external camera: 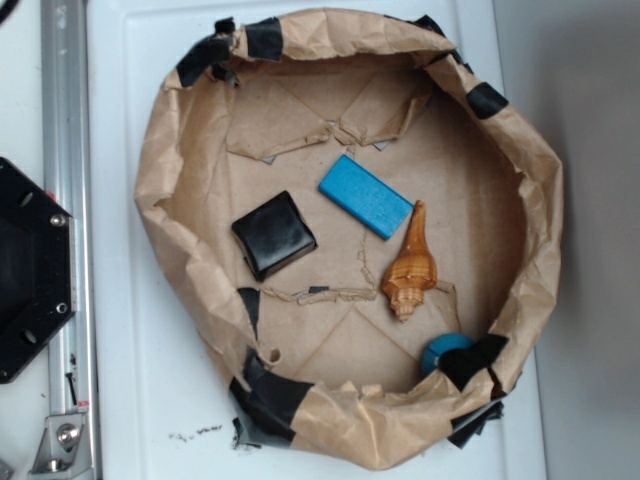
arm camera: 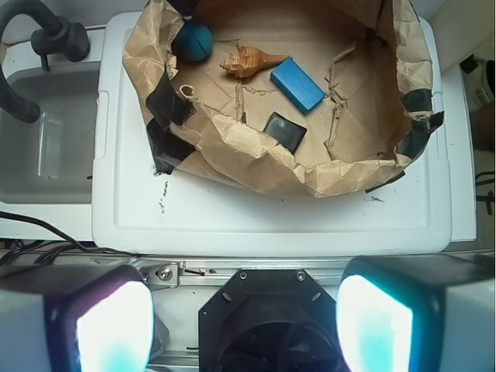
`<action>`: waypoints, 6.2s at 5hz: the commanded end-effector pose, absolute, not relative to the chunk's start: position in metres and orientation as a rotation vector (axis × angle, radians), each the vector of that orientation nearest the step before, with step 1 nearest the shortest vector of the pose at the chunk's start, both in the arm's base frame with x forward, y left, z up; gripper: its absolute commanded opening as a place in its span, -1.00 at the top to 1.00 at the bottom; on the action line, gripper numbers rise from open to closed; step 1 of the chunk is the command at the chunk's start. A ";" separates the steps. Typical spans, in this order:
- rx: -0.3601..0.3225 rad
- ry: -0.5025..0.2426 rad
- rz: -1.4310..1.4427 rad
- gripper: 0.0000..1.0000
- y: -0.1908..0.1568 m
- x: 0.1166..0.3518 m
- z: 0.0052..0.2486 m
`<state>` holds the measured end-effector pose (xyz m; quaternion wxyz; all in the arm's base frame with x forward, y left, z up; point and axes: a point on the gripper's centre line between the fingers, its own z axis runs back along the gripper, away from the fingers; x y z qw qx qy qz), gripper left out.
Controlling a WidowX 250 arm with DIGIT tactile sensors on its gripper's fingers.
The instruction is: Grab the blue ball.
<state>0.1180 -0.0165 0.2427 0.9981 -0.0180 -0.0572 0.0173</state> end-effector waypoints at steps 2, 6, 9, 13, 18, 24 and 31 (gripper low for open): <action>0.110 -0.293 -0.064 -1.00 0.007 0.168 0.205; -0.022 -0.394 -0.403 -1.00 0.006 0.302 0.126; -0.123 -0.454 -0.704 -1.00 -0.067 0.312 0.087; -0.081 -0.489 -0.684 1.00 -0.073 0.331 0.056; -0.026 -0.163 -0.166 1.00 -0.010 0.280 0.217; -0.212 -0.358 -1.107 -1.00 -0.096 0.297 0.071; 0.064 -0.312 -0.505 1.00 -0.019 0.297 0.193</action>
